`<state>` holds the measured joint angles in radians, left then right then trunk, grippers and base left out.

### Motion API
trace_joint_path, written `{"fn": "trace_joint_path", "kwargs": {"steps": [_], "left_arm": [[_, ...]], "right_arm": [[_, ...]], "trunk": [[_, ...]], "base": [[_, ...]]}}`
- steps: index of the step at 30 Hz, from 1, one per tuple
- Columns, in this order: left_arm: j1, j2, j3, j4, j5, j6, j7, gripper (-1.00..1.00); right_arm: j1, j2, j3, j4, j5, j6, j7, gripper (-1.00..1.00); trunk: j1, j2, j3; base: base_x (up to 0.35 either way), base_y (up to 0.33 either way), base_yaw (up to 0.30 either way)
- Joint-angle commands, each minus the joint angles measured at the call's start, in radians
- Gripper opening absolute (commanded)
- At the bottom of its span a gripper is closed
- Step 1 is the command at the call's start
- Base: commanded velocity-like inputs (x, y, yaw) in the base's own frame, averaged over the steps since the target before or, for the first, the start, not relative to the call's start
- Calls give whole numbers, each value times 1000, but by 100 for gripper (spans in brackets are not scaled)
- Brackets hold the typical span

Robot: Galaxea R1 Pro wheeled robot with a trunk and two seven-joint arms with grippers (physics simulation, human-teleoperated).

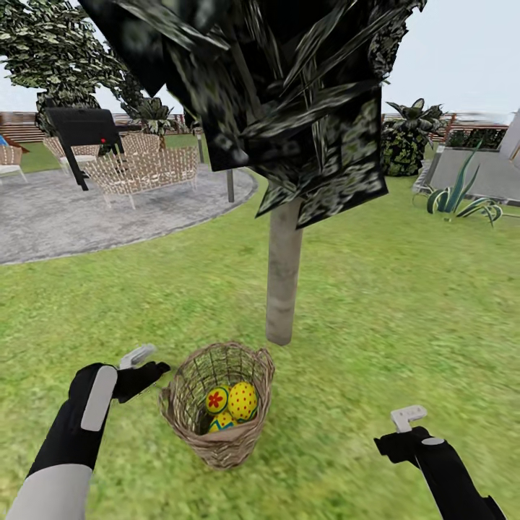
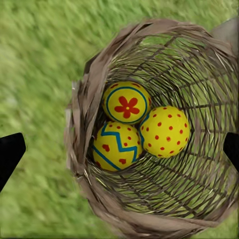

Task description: Take the three Easter eggs out of the wicker basket on the lawn in the garden, then place them on the lawn next to a single tree (choose any tree) so that all three eggs are next to the same tree and none are left in the basket.

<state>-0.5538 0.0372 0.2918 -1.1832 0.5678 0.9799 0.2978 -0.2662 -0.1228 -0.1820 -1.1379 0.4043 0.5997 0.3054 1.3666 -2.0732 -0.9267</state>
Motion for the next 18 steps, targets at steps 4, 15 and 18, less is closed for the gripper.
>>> {"fn": "trace_joint_path", "kwargs": {"steps": [4, 15, 18], "left_arm": [[1, 27, 86, -44, 50, 27, 8, 100], [0, 32, 102, -181, 136, 29, 9, 100], [0, 30, 99, -182, 136, 29, 9, 100]], "right_arm": [[0, -4, 3, -25, 13, 3, 9, 100], [0, -5, 63, -269, 9, 51, 19, 100], [0, -3, 130, -250, 8, 54, 27, 100]], "trunk": [[-16, 28, 12], [-31, 56, 24], [-31, 56, 24]], "base": [[0, 0, 0], [0, 0, 0], [0, 0, 0]]}}
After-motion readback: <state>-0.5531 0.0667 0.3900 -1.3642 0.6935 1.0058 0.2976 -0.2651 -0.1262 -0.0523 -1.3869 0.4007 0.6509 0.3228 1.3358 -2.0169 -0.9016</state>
